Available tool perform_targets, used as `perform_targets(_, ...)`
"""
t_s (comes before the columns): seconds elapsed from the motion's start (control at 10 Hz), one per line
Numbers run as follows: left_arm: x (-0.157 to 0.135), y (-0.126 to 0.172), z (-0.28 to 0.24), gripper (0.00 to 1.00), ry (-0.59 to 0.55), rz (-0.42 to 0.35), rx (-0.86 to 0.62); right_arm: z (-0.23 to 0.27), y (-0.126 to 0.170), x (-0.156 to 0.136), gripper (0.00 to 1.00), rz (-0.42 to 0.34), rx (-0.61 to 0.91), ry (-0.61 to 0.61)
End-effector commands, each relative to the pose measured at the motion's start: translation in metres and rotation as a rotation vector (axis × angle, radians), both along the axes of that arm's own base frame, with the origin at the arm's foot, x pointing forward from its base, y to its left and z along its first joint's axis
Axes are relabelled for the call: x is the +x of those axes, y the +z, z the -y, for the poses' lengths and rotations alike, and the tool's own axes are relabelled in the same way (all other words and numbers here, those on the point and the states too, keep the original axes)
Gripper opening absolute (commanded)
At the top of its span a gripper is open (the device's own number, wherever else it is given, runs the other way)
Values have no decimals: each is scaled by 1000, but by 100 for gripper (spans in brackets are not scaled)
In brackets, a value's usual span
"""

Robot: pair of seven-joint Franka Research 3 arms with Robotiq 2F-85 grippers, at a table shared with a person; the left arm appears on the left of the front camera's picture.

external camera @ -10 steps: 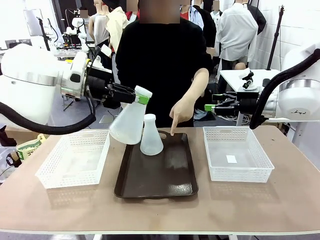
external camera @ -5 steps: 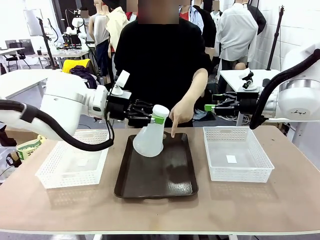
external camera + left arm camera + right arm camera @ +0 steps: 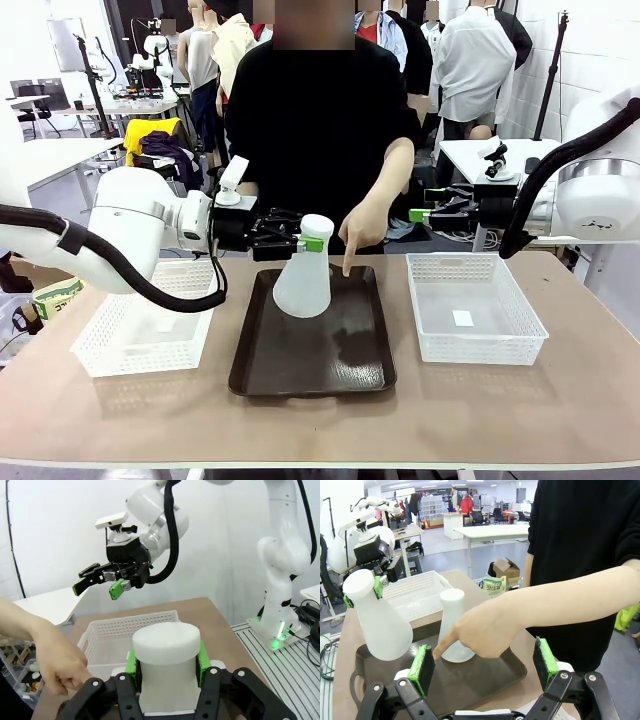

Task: Prepare the laboratory tools.
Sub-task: Place the picked Big flask upright in the Handle tray as directed by the person.

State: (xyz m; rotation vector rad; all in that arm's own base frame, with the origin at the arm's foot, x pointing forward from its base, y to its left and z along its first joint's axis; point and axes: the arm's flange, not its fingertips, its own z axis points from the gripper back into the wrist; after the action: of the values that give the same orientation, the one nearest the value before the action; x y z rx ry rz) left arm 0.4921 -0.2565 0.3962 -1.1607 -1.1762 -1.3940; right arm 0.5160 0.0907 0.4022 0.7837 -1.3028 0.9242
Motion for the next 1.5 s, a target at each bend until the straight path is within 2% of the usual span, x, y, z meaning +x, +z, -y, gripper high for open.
perform_targets(0.0,-2,15,-1,0,98,23,-22,-1,0,0,100,-6,-8,-9)
perform_targets(0.1,0,0,0,0,0,0,0,-1,0,0,100,-6,-8,-9)
perform_targets(0.3,3,3,-4,0,28,1,-3,-1,0,0,100,-6,-8,-9)
perform_targets(0.4,4,-2,3,0,23,-39,0,-1,0,0,100,-6,-8,-9)
perform_targets(0.7,2,-16,26,0,15,-97,26,-1,0,0,100,-6,-8,-9)
perform_targets(1.0,3,-47,17,0,7,-85,-35,-1,0,0,100,-6,-8,-9)
perform_targets(1.4,4,-64,-7,0,11,-37,-115,-1,0,0,100,-6,-8,-9)
